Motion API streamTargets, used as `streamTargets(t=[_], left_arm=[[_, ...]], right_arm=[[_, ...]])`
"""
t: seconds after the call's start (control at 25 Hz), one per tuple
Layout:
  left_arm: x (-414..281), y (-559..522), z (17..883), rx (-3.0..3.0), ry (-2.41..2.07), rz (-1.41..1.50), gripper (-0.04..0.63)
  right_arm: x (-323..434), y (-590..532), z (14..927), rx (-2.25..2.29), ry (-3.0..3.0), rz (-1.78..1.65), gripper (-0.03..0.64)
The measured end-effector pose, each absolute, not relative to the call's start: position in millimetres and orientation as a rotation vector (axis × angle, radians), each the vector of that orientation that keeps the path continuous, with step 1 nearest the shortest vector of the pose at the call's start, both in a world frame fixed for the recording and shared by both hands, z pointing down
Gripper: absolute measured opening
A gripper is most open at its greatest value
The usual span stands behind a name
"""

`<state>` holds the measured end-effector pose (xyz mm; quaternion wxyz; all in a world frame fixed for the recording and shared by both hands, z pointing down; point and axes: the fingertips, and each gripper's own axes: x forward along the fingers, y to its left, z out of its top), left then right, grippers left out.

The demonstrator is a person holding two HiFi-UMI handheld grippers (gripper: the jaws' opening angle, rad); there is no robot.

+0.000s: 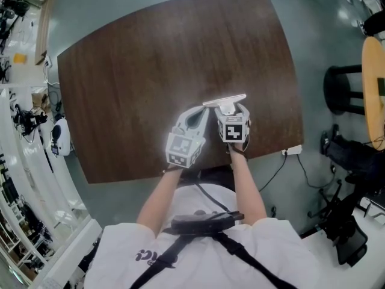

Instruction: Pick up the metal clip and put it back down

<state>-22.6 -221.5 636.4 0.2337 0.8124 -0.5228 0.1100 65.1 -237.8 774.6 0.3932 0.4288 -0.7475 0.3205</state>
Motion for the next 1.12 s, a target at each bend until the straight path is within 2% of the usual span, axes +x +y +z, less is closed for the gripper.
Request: streamTargets(t=[0.24, 0.28, 0.32, 0.64, 1.12], left_arm=[[-23.4, -216.6, 636.8, 2.226, -1.441, 0.299, 0.009], [-21.8, -216.7, 637.0, 2.227, -1.446, 0.298, 0.011], [-19.4, -216.4, 637.9, 2.228, -1.45, 0.298, 0.011], [-33.5, -205.8, 617.5, 2.214, -1.513, 0.255, 0.011], [-68.5, -175.4, 570.4, 2.213, -1.657, 0.146, 0.01]], right_arm=[[69.5, -239.3, 779.3, 1.138, -1.897, 0.806, 0.364], [72.4, -241.3, 779.7, 1.146, -1.906, 0.795, 0.35], [77.0, -241.6, 782.3, 1.145, -1.907, 0.789, 0.304], [78.1, -235.7, 773.1, 1.141, -1.944, 0.752, 0.301], [54.9, -225.1, 659.3, 1.284, -2.193, 0.607, 0.301]])
